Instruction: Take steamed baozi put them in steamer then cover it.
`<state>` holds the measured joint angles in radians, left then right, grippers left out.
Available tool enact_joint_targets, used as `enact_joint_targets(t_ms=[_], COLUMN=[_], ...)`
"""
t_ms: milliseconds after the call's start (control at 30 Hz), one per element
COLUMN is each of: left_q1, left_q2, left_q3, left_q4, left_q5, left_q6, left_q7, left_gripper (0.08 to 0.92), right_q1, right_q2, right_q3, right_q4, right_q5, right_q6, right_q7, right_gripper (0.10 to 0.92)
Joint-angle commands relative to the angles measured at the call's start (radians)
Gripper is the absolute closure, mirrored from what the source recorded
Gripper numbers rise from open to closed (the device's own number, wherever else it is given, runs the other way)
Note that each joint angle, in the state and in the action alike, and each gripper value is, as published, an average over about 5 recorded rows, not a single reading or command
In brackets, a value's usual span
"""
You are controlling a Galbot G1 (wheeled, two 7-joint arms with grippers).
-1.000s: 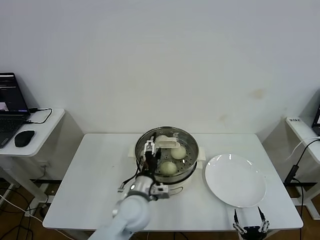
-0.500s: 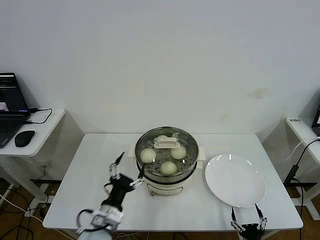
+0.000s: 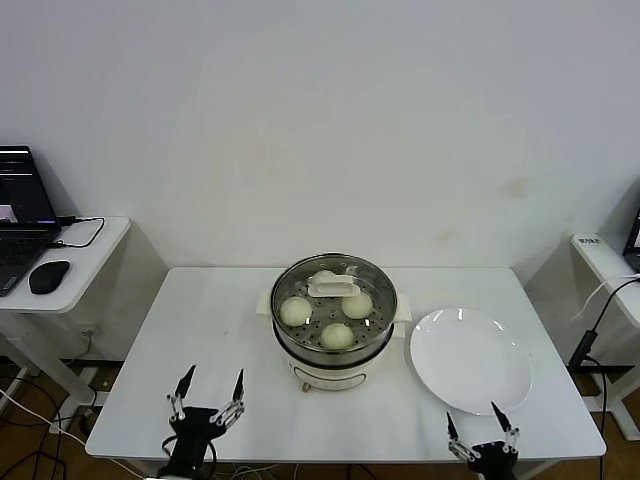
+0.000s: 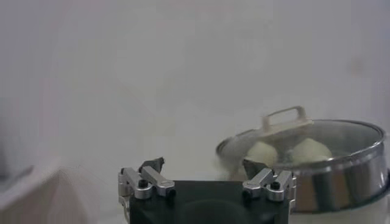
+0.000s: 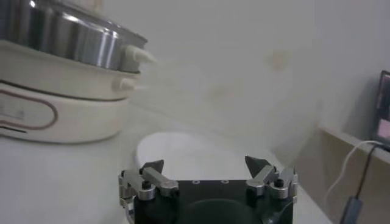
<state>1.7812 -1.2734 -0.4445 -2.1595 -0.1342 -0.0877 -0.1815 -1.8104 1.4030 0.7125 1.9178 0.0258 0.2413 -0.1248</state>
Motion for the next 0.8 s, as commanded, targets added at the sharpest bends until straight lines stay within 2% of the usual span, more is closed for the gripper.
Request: enact_joint_targets(t_ms=[33,233,800], left_q1=[0.101,0.096,0.104], left_q2=[-0.079,-0.099,-0.091], left_q3=[-0.047,-0.030,-0.038], left_q4=[0.044,0.069,0.086], left_q5=[-0.094,-0.059,-0.037], left_q6=[-0.072,-0.076,-0.074], left_q7=[0.020,0.031,0.037], left_gripper=[0.177,0.177,0.177], right_q1=[-0.044,-0.056,-0.055], right_q2=[-0.045,-0.046,-0.036], right_q3=[-0.062,-0.076,-0.104], right_q4=[0.145,0.163,0.160], right_q5=[0.137,0.129,0.110], right_q6=[-0.137,-0.167,-0.164], right_q7=[-0.030,-0.018,0.002], right_gripper=[0.203,0.203,0.203])
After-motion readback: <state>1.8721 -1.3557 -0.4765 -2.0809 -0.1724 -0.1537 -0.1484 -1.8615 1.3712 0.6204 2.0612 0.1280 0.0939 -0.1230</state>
